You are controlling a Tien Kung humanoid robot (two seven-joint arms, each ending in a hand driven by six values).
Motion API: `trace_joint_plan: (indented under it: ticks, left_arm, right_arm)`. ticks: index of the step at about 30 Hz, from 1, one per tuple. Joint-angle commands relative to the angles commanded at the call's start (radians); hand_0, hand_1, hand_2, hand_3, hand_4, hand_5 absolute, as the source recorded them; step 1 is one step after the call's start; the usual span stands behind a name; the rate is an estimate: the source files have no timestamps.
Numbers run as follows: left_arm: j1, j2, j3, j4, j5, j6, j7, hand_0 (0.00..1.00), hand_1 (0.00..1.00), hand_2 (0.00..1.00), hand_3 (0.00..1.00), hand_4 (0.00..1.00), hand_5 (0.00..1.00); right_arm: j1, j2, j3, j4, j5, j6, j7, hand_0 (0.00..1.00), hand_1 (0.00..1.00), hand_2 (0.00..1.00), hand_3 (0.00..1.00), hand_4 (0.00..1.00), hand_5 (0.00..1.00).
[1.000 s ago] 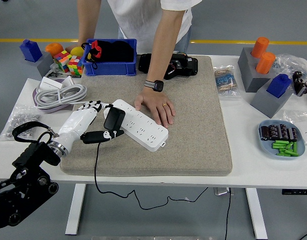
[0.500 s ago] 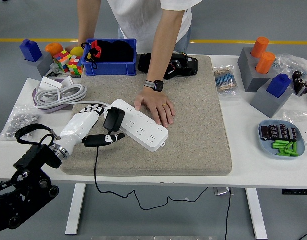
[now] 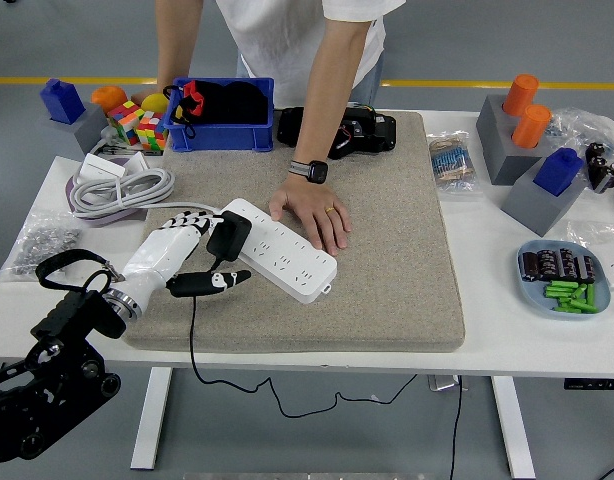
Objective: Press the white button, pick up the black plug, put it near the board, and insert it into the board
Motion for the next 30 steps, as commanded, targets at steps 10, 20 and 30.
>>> trace_joint_plan:
  ticks: [10,20,30]
  left_arm:
    - [-0.029,-0.021,0.030,0.024,0.002,-0.004,0.015,0.998,0.987,0.919,0.846,0.953,0.790]
    - [-0.067,-0.051,0.055,0.057,-0.006,-0.009,0.025,0.998,0.990,0.918,0.838,0.947,0.797]
    - [-0.076,-0.061,0.058,0.064,-0.014,-0.004,0.019,0.998,0.990,0.917,0.837,0.945,0.803]
  right_arm:
    - [-0.003,0.001,-0.002,0.000,0.001,-0.001,0.001,0.625,0.618,0.599,0.596,0.681,0.390]
    - [-0.001,0.001,0.000,0.001,0.002,-0.001,0.002,0.625,0.618,0.599,0.597,0.681,0.391]
    - [-0.004,0.003,0.000,0.000,0.003,-0.002,0.002,0.624,0.616,0.598,0.597,0.680,0.390]
